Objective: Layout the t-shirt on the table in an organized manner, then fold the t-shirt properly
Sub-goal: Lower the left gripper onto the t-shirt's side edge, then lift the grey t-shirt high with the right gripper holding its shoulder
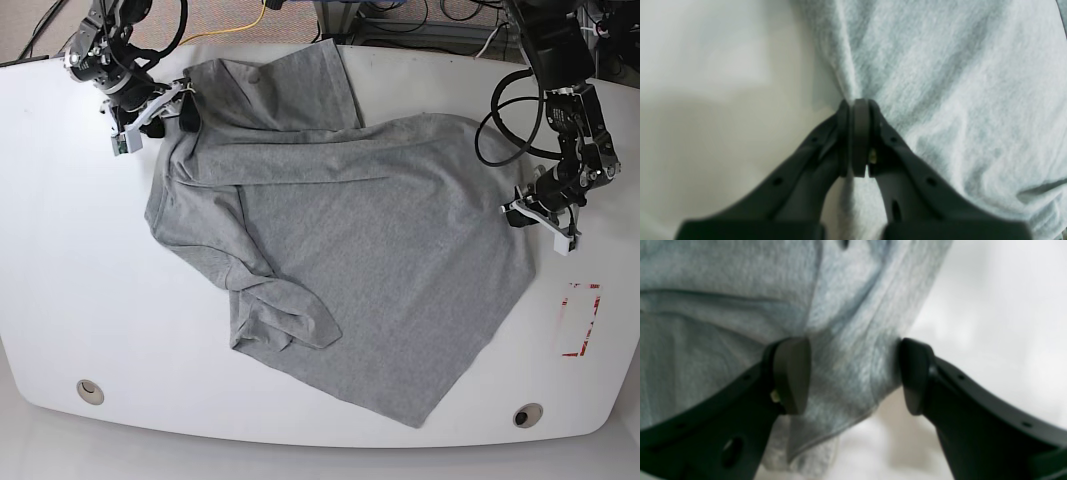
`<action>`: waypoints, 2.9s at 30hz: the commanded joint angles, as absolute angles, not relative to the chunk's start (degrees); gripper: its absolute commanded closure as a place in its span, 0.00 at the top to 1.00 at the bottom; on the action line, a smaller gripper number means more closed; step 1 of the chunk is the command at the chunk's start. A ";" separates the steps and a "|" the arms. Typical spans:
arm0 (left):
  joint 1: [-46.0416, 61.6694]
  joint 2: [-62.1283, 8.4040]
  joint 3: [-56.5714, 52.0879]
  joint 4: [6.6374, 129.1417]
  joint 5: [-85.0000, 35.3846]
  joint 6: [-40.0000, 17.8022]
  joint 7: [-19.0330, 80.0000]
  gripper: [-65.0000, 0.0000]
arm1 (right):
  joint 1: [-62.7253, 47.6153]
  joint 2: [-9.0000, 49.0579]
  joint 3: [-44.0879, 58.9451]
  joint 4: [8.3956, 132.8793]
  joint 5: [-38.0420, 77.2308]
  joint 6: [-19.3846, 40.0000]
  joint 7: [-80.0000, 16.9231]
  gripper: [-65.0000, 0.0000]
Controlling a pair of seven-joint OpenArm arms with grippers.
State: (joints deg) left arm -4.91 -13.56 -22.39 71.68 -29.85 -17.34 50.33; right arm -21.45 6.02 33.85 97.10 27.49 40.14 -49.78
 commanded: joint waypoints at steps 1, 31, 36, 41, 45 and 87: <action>-5.14 -14.29 -22.46 71.96 -28.35 -16.75 51.82 0.00 | -20.70 6.20 34.07 93.67 26.68 40.00 -50.15 0.60; 2.59 -17.54 -22.73 84.97 -28.62 -16.75 52.00 0.00 | -20.88 10.33 33.98 98.77 26.68 40.00 -54.55 0.01; 5.32 -17.36 -22.64 93.14 -28.62 -16.75 52.26 0.00 | -20.62 11.82 33.71 102.20 26.77 40.00 -57.63 0.01; 6.02 -17.19 -22.55 101.85 -28.62 -16.75 54.55 0.00 | -17.36 12.35 33.71 104.66 26.68 40.00 -60.26 0.01; 3.30 -16.57 -22.46 108.53 -28.88 -16.75 57.80 0.00 | -12.62 14.90 33.71 104.84 26.68 40.00 -62.73 0.01; -54.73 -11.03 -23.52 104.13 -28.79 -14.73 67.91 0.12 | 42.77 34.51 16.57 93.85 27.21 40.00 -73.71 0.01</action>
